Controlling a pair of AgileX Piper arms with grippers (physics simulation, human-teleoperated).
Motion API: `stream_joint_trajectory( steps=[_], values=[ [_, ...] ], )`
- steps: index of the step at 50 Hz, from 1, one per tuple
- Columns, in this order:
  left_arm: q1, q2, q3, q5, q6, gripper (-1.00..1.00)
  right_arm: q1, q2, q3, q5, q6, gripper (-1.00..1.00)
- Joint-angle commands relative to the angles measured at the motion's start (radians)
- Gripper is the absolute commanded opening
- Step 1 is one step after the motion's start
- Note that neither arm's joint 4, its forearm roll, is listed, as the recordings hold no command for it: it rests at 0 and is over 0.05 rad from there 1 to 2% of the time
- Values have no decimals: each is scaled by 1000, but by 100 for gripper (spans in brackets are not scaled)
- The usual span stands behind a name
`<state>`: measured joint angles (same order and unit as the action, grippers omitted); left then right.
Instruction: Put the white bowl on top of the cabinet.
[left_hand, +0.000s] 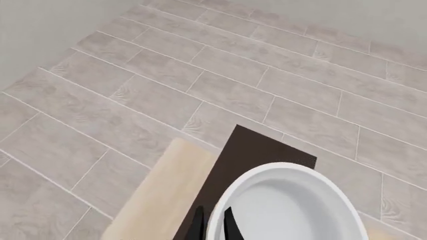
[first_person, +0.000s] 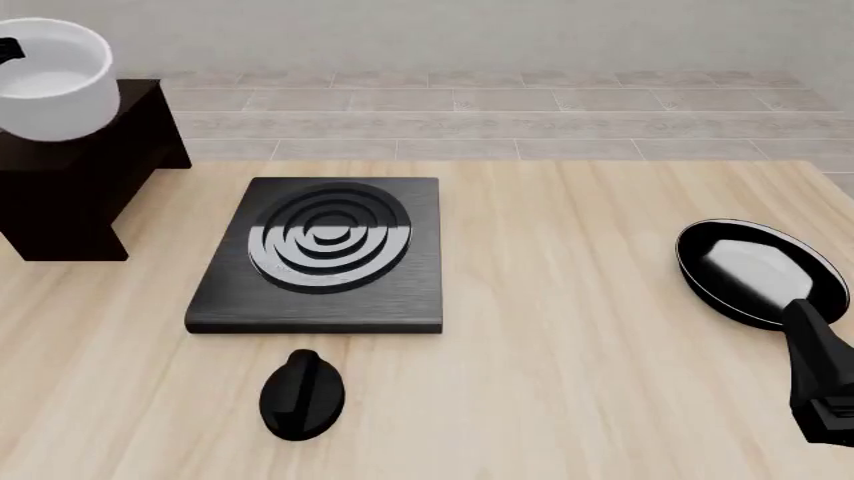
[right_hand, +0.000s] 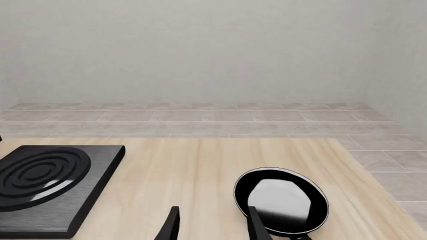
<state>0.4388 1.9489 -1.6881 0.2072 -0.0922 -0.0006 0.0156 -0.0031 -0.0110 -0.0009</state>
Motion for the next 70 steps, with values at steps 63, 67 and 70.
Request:
stream_joint_trajectory(
  steps=[63, 67, 70],
  values=[
    [8, -55, -86, 78, 17, 100, 0, 0, 0, 0, 0, 100],
    [5, -66, -99, 92, 22, 100, 0, 0, 0, 0, 0, 100],
    [4, -71, -109, 101, 25, 100, 0, 0, 0, 0, 0, 100]
  ],
)
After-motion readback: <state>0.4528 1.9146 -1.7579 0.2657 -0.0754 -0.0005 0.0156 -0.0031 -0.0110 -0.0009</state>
